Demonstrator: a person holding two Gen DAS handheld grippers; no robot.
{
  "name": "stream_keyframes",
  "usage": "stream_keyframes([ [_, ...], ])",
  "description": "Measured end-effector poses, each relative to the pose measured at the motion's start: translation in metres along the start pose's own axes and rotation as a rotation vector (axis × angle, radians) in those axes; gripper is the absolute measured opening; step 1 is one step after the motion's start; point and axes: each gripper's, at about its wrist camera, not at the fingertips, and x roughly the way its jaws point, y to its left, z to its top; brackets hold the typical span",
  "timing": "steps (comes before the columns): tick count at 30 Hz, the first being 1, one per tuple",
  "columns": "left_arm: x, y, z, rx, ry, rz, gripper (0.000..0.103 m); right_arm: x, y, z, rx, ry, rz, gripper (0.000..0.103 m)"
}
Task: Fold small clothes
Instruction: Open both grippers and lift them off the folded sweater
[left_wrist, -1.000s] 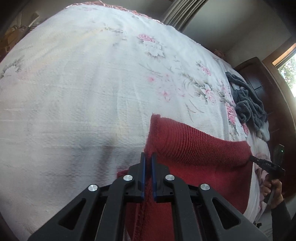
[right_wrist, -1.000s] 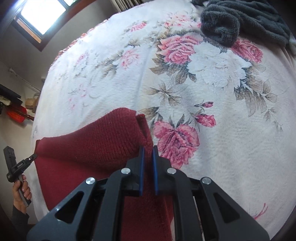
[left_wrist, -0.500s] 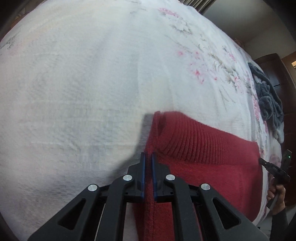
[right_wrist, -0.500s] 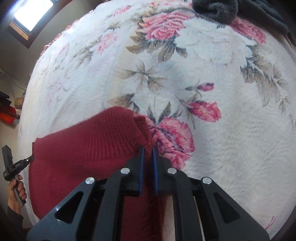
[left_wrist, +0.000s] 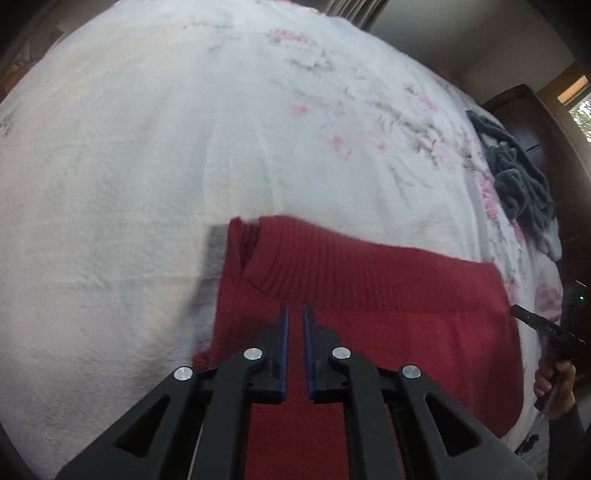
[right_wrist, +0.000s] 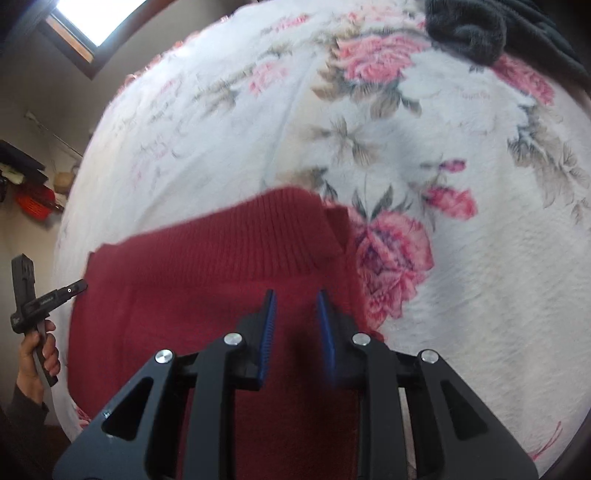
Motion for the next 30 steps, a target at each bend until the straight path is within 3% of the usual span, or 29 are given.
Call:
stream_keyframes([
  [3, 0.008, 0.016, -0.001, -0.028, 0.012, 0.001, 0.002, 0.014, -0.006, 0.001, 0.003, 0.027, -0.034, 0.014],
  [6, -0.011, 0.020, 0.000, -0.068, -0.020, -0.016, 0.001, 0.016, -0.018, 0.005, 0.035, 0.034, -0.043, 0.003],
  [8, -0.042, 0.011, -0.006, -0.043, -0.078, -0.120, 0.000, -0.001, -0.018, 0.003, 0.059, -0.010, -0.014, 0.009],
  [9, -0.051, 0.007, -0.011, -0.023, -0.081, -0.171, 0.000, -0.015, -0.012, -0.002, 0.049, -0.032, 0.042, 0.012],
  [11, -0.056, -0.004, -0.033, 0.035, -0.023, -0.285, 0.001, -0.028, 0.002, -0.015, 0.014, -0.034, 0.129, 0.011],
  [13, -0.047, -0.007, -0.048, 0.052, 0.022, -0.282, 0.001, -0.022, 0.012, -0.033, -0.025, 0.003, 0.157, 0.010],
  [15, -0.031, 0.001, -0.055, 0.042, 0.051, -0.214, 0.001, -0.005, 0.011, -0.043, -0.026, 0.050, 0.132, 0.008],
  [17, -0.019, 0.019, -0.055, -0.009, 0.053, -0.212, 0.002, 0.006, 0.003, -0.046, -0.011, 0.058, 0.103, 0.000],
  [20, -0.034, 0.025, -0.055, -0.063, 0.027, -0.208, 0.001, -0.004, -0.007, -0.043, 0.043, 0.033, 0.086, 0.002],
  [21, -0.045, 0.021, -0.060, -0.049, 0.012, -0.218, 0.001, -0.017, -0.004, -0.048, 0.041, 0.014, 0.097, 0.007],
  [25, -0.093, 0.001, -0.111, 0.036, -0.010, -0.357, 0.002, -0.054, 0.016, -0.088, -0.040, -0.001, 0.212, 0.007],
  [26, -0.091, -0.001, -0.119, 0.042, 0.004, -0.340, 0.004, -0.053, 0.018, -0.100, -0.049, 0.017, 0.226, 0.005],
  [28, -0.080, 0.004, -0.135, 0.067, 0.034, -0.224, 0.004, -0.041, 0.016, -0.116, -0.068, 0.054, 0.186, 0.005],
  [30, -0.068, 0.020, -0.141, 0.014, 0.059, -0.236, 0.002, -0.030, 0.007, -0.125, -0.062, 0.071, 0.139, 0.000],
])
